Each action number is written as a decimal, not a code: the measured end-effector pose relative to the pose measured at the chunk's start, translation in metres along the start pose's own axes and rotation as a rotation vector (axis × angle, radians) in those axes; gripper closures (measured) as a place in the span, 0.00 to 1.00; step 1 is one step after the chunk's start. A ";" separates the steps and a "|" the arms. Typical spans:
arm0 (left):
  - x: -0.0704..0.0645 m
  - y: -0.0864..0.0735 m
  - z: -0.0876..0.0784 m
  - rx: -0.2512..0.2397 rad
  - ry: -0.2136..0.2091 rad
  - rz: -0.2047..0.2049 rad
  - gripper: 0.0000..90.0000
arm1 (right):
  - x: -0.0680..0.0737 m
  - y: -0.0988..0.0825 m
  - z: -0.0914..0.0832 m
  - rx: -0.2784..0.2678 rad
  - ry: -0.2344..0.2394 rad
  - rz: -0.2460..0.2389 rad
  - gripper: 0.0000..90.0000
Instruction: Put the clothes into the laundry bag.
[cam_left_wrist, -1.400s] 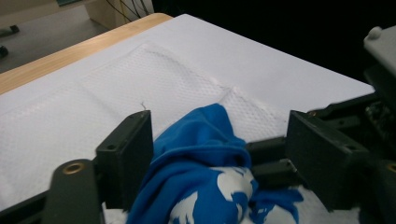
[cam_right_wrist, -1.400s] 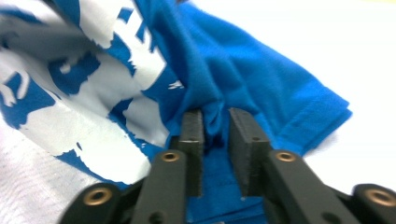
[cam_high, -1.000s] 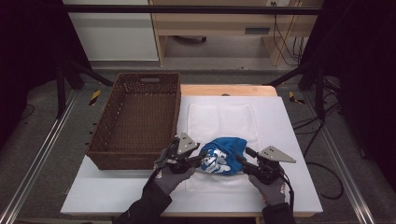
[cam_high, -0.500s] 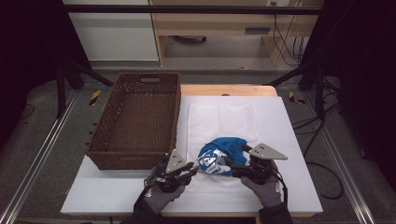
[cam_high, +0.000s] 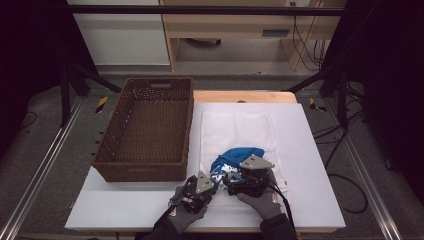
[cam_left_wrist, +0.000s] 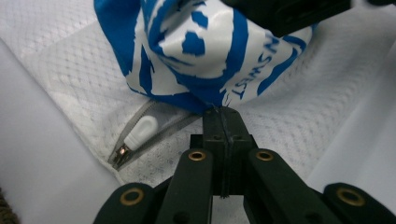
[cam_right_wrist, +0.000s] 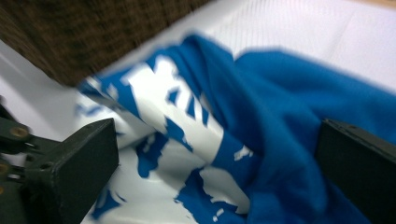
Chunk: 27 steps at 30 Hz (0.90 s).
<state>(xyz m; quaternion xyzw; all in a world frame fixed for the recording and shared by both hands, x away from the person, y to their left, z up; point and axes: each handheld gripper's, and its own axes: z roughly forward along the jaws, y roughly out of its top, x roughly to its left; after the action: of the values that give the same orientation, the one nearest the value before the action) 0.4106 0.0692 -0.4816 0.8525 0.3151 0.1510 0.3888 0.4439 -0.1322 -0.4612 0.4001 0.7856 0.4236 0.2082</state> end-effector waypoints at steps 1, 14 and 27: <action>0.001 -0.001 0.001 0.005 0.001 0.002 1.00 | -0.001 -0.002 0.003 0.017 -0.005 -0.008 0.00; 0.003 -0.004 0.002 -0.005 -0.004 -0.014 0.98 | -0.012 -0.013 0.009 0.096 -0.087 0.008 0.72; 0.001 -0.004 0.002 -0.005 0.009 -0.001 0.98 | -0.059 -0.001 -0.055 -0.070 -0.189 0.117 0.77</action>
<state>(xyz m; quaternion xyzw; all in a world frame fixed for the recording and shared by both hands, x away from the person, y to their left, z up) 0.4106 0.0703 -0.4861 0.8507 0.3168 0.1553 0.3896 0.4421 -0.2075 -0.4324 0.4759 0.7226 0.4224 0.2700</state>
